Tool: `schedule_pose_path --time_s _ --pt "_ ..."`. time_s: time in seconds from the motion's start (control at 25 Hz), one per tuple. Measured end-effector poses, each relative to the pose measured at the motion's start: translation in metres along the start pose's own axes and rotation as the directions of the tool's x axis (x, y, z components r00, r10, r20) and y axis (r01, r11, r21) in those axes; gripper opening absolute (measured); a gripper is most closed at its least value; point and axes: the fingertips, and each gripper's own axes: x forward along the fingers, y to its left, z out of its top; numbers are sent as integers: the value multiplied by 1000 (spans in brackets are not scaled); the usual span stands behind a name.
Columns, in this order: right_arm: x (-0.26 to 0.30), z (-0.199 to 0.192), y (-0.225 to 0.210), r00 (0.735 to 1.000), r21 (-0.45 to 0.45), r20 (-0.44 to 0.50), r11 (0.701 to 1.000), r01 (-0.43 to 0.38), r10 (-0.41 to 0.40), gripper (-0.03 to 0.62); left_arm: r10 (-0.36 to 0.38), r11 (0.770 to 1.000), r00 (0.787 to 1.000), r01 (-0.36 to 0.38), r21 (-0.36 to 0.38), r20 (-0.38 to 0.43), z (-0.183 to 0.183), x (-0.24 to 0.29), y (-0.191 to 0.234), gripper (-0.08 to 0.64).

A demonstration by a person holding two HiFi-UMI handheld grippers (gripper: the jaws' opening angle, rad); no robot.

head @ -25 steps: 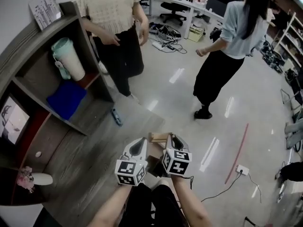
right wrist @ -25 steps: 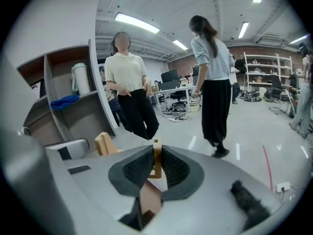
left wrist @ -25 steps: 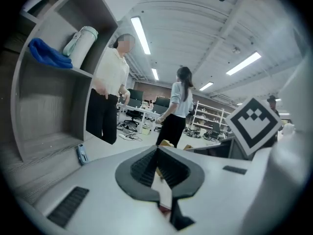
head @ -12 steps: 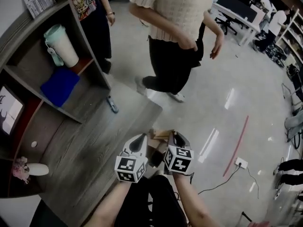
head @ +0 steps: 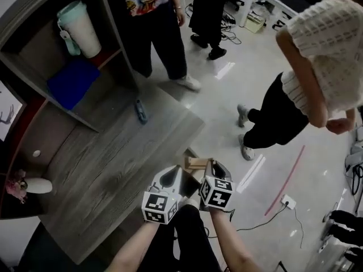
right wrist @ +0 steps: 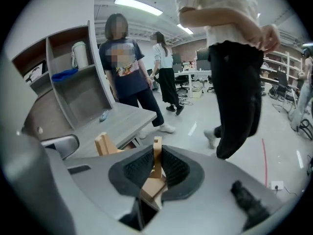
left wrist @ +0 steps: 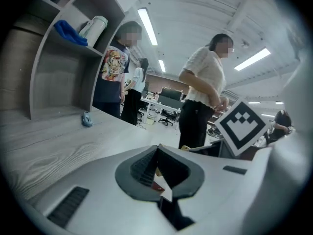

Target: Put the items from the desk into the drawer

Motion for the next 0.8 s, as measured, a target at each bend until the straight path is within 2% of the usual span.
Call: schedule_pose_path --time_s 0.24,0.4,0.56,0.68,0.8 --pt "31 -31 2 998 17 -62 1000 -10 11 54 34 999 999 -34 -25 -7 -20 5 12 9" --pt "48 -53 -1 993 62 -119 998 -1 8 54 49 998 999 -49 -40 -20 -31 6 16 9" --pt "60 -63 4 988 78 -150 997 -14 26 55 51 998 998 -52 -38 -27 -34 6 19 9" --pt "64 -67 15 985 74 -157 995 -64 75 97 49 998 998 -51 -34 -32 -34 5 22 9" --pt "64 -66 20 984 67 -152 994 -81 90 120 46 998 999 -47 -37 -29 -29 7 24 9"
